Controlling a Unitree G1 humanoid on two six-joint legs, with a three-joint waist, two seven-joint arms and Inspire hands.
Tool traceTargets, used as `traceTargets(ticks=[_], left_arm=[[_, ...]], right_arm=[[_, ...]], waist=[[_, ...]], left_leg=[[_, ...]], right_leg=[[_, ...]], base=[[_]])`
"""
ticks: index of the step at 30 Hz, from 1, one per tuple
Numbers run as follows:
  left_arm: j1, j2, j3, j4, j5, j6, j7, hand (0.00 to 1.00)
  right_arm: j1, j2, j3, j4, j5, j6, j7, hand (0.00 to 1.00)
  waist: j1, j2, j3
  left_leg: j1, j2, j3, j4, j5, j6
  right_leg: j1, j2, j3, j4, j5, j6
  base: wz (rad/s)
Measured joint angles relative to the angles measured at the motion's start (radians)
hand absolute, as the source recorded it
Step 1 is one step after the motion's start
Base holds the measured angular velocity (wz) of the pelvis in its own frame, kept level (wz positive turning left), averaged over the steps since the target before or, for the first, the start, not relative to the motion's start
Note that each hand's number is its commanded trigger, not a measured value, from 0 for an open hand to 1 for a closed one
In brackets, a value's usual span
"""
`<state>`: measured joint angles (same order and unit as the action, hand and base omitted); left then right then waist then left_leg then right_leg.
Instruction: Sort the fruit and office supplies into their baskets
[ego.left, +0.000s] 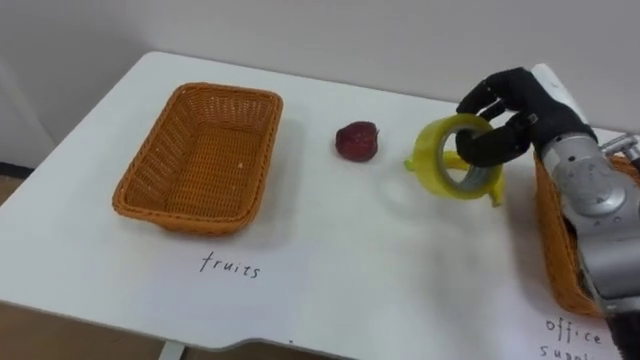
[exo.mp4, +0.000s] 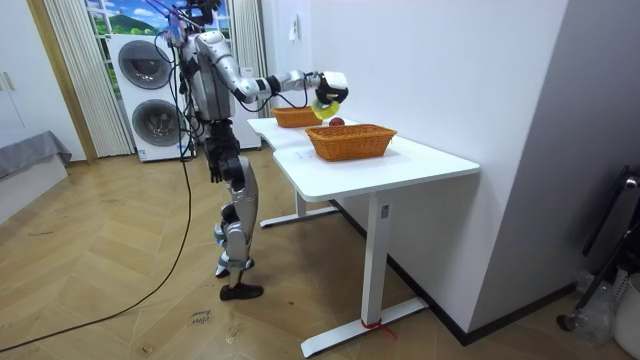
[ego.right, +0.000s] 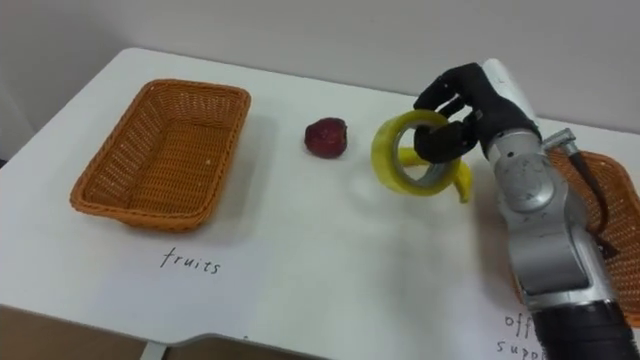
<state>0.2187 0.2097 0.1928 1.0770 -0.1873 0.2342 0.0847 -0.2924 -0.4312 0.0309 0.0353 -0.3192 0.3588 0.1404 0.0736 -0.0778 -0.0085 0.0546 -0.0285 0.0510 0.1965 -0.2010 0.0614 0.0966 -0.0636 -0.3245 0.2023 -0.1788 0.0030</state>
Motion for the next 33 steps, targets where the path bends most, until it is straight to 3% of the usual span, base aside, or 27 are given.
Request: traceTargets(ticks=[8,15,22,33], left_arm=[[0.028,0.008,0.02,-0.035,-0.017,-0.007,-0.004,0.0],[0.065,0.008,0.023,-0.074,-0.017,-0.007,-0.008,0.0],[0.081,0.007,0.041,-0.077,-0.016,-0.003,0.001,0.0],[0.109,0.005,0.06,-0.076,-0.016,-0.004,0.001,0.0]], right_arm=[[0.031,-0.036,-0.058,0.027,0.003,0.0,-0.029,1.0],[0.085,-0.047,-0.105,0.03,0.004,0.002,-0.058,1.0],[0.12,-0.047,-0.171,0.03,0.013,0.004,-0.07,1.0],[0.122,-0.048,-0.257,0.03,0.03,0.004,-0.108,1.0]], waist=[[-0.017,-0.032,0.0022],[-0.024,-0.029,0.0023],[-0.056,-0.03,-0.0002],[-0.092,-0.03,-0.0002]], left_leg=[[0.005,0.0,0.006,0.001,-0.001,0.0],[0.008,0.002,0.025,0.0,-0.001,0.002],[0.019,0.003,0.035,-0.009,-0.001,0.002],[0.028,0.007,0.055,-0.017,-0.001,0.001]], right_leg=[[0.001,0.008,0.023,0.0,0.001,0.001],[-0.005,0.009,0.047,0.004,0.001,0.002],[-0.01,0.012,0.067,0.008,0.001,0.002],[-0.008,0.014,0.073,0.007,0.001,0.002]], base=[[-0.02],[-0.07],[-0.06],[-0.04]])
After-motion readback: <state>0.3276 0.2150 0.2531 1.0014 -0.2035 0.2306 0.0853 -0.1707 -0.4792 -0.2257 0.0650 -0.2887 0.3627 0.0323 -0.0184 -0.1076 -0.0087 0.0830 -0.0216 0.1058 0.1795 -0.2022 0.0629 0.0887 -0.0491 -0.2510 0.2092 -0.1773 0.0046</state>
